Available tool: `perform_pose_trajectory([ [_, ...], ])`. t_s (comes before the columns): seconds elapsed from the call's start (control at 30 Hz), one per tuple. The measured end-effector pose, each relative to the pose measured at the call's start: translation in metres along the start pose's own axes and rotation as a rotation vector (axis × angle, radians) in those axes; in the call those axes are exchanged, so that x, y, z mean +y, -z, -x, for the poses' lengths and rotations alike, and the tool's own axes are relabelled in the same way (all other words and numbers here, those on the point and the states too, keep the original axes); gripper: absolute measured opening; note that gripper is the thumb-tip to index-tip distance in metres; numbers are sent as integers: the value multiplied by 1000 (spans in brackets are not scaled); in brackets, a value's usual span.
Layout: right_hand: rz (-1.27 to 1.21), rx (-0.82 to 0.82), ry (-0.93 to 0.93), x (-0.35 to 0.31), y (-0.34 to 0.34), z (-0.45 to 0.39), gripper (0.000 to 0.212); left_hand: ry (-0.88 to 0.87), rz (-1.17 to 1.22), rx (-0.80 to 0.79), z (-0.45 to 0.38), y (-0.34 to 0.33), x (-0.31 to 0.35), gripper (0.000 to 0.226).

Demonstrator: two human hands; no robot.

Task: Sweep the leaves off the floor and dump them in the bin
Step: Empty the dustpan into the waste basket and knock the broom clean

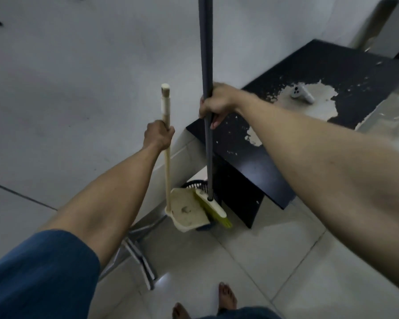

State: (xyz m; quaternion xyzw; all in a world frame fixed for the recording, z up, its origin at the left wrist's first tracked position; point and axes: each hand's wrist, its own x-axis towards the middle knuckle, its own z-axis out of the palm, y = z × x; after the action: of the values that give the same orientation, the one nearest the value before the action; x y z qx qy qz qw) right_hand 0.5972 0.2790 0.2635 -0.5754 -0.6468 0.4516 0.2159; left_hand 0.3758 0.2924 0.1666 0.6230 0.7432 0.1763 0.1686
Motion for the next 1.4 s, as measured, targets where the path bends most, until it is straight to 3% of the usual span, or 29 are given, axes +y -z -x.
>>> perform_pose_trajectory([
  [0.6,35,71,-35,-36,43,24,23,66,-38,-42,9,34,-1,43],
  [0.83,72,7,-55,-65,49,34,18,149,125,-211,-4,103,-7,36],
  [1.07,156,-212,-101,-71,-21,17,22,172,158,-288,16,138,-49,39],
  [1.27,217,-348,-159,-56,-100,-3,8,262,225,-260,32,131,-139,41],
  [1.4,219,-399,-223,-43,-151,-17,16,249,130,-210,43,105,-209,41],
])
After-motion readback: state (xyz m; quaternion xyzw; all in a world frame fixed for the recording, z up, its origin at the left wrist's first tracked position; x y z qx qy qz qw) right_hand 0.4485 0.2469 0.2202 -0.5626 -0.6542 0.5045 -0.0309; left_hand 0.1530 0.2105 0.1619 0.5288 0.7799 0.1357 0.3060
